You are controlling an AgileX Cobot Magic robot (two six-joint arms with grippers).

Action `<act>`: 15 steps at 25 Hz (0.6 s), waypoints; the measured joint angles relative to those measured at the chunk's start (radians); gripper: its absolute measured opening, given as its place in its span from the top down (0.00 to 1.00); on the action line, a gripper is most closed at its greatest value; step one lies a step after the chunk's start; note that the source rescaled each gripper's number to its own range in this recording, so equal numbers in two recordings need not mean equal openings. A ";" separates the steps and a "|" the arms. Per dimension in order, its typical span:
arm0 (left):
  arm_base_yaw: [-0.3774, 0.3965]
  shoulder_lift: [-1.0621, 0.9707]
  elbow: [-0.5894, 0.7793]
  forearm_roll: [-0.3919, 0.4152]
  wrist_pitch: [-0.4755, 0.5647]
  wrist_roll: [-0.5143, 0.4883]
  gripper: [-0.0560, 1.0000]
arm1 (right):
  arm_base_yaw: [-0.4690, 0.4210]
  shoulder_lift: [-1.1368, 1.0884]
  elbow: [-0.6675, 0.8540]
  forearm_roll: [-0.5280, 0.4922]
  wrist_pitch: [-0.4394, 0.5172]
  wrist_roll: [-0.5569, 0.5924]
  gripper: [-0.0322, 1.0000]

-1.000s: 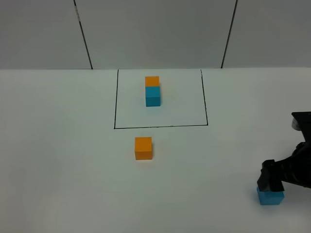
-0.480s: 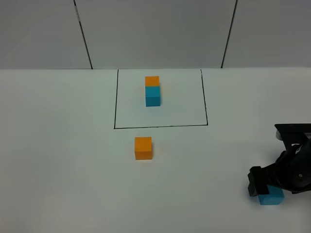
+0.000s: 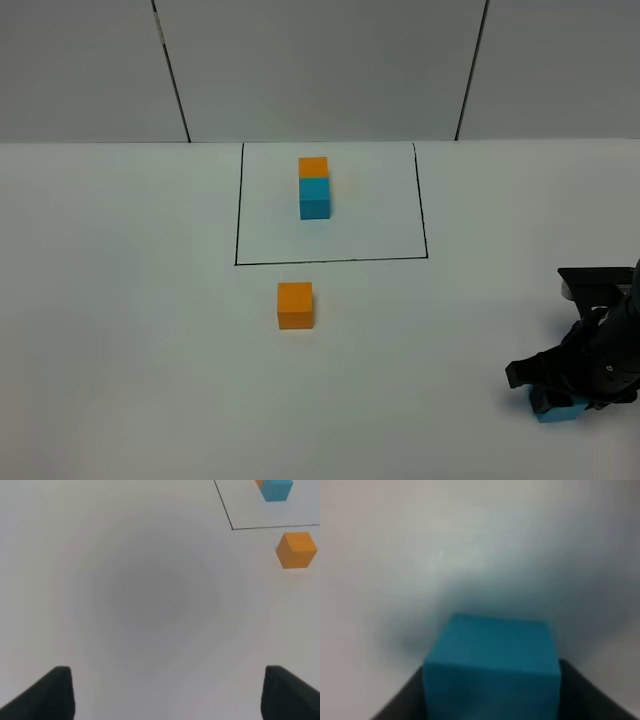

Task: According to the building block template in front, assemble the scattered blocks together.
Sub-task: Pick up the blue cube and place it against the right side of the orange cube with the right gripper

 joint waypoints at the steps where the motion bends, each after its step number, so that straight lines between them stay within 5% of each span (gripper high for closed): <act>1: 0.000 0.000 0.000 0.000 0.000 0.000 0.28 | 0.000 0.000 -0.003 0.000 0.005 0.000 0.95; 6: 0.000 0.000 0.000 0.000 0.000 0.000 0.28 | 0.020 0.001 -0.103 -0.011 0.115 -0.050 0.95; 15: 0.000 0.000 0.000 0.000 0.000 0.000 0.28 | 0.255 0.050 -0.458 -0.266 0.378 -0.469 0.95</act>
